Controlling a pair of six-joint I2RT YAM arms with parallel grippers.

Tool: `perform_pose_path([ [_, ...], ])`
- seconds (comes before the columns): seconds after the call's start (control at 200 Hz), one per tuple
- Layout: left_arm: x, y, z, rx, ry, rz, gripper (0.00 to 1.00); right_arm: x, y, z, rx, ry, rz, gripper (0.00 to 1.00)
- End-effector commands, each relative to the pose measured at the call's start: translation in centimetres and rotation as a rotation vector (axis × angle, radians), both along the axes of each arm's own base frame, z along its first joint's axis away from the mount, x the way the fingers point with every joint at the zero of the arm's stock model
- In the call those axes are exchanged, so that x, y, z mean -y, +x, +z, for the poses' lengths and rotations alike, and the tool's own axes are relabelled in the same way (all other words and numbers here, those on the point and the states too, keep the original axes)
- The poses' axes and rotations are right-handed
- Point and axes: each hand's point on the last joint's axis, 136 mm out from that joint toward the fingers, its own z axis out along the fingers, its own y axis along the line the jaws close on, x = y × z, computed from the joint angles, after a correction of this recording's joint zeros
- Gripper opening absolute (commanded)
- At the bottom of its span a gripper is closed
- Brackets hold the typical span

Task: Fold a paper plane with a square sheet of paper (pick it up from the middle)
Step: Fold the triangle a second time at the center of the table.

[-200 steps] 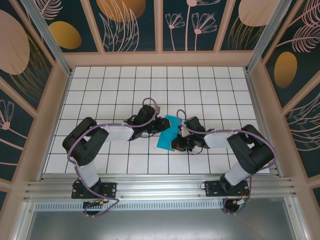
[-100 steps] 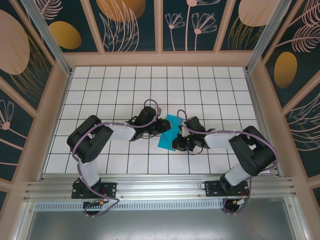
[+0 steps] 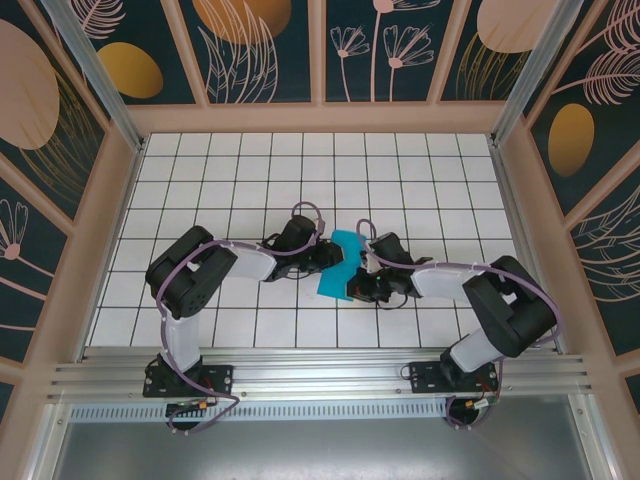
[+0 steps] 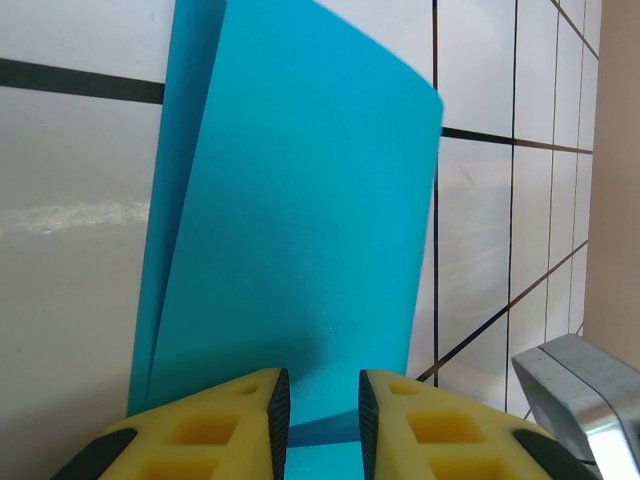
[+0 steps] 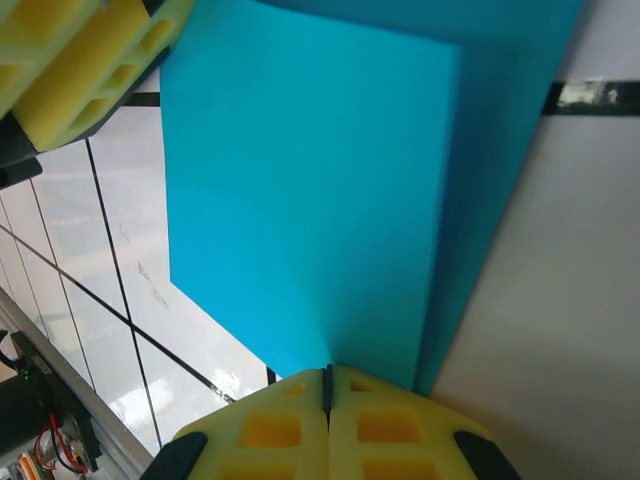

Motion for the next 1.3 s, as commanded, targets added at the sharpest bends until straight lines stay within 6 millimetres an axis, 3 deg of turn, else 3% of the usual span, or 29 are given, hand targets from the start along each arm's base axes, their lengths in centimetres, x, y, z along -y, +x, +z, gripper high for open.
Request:
perform_pose_path([
  [0.0,-1.1,-0.2,-2.2,-0.015,0.081,0.009,0.29,-0.7,1.4,2.3,0.035,0.037,-0.025,0.0],
  [0.17,-1.1,-0.3,-2.2,-0.018,0.08,0.011,0.29,-1.8,3.0,3.0,0.057,0.064,-0.029,0.0],
  [0.38,-1.1,-0.4,-2.2,-0.022,0.074,0.009,0.29,-1.9,3.7,0.6,0.017,0.025,-0.044,0.0],
  [0.605,-1.5,-0.5,-2.7,-0.035,0.09,0.021,0.28,0.3,1.5,-2.6,-0.063,-0.073,-0.048,0.0],
  [0.961,-2.5,-0.7,-3.9,-0.053,0.137,0.051,0.24,0.8,-0.6,-1.8,-0.081,-0.043,-0.015,0.03],
  [1.296,-2.3,-0.8,-4.3,-0.06,0.137,0.043,0.23,2.9,-3.9,-2.8,-0.128,-0.061,-0.026,0.04],
])
